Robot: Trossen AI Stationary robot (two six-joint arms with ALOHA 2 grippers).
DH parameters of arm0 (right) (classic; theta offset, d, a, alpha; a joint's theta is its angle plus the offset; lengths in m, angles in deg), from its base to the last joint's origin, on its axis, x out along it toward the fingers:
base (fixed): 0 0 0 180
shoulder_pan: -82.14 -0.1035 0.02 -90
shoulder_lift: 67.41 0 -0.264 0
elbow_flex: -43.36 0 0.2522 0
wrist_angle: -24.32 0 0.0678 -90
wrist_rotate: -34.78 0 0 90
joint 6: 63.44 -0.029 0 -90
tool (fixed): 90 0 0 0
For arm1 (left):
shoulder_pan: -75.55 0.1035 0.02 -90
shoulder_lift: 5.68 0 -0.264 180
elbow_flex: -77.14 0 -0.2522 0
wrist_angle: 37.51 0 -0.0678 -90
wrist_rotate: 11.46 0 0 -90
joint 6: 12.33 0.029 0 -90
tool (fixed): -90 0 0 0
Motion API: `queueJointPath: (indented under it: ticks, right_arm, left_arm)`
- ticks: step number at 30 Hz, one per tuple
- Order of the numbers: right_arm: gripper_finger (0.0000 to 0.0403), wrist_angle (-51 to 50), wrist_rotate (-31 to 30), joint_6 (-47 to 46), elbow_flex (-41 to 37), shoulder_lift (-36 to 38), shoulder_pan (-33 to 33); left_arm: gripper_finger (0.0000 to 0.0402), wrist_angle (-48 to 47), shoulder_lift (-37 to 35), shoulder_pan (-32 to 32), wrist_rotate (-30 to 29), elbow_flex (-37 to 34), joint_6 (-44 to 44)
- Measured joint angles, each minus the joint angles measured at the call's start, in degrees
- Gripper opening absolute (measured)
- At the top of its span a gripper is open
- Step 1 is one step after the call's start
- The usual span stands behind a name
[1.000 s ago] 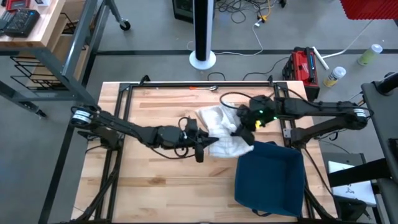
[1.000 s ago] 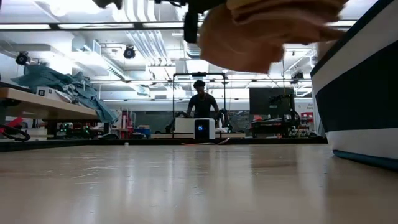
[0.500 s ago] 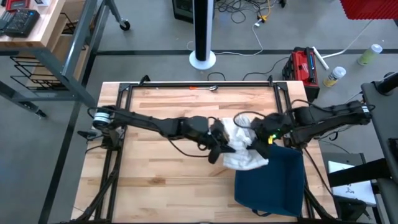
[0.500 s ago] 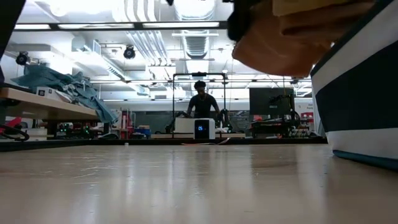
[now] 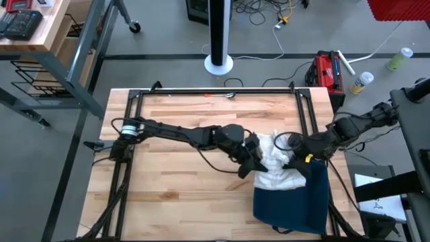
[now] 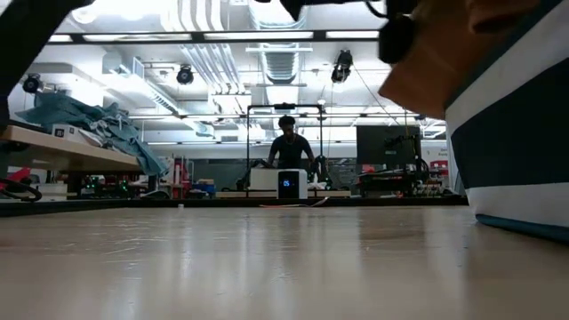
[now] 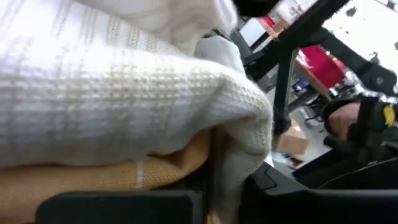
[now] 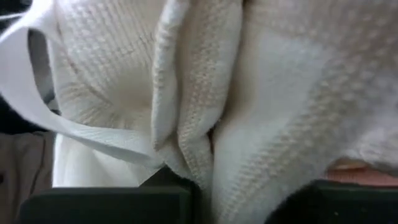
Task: Fold towel
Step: Put the stacked folded towels into the laundry bin
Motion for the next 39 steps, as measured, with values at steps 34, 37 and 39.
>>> queueJointPath:
  ticks: [34, 37, 39]
  right_arm:
    - [0.0045, 7.7, -7.8, -22.4, -7.9, -6.3, -25.4]
    - [0.0045, 8.6, -7.5, -22.1, -7.9, -9.0, -25.4]
    - [0.0045, 7.6, -3.2, -21.3, -8.1, -10.4, -25.8]
  left_arm:
    - [0.0027, -24.0, 15.5, -1.2, 7.7, 26.0, -2.1]
    - [0.0059, -24.6, 15.5, -1.2, 7.3, 26.0, -2.4]
    - [0.0101, -25.2, 15.4, -1.2, 7.7, 25.9, -2.4]
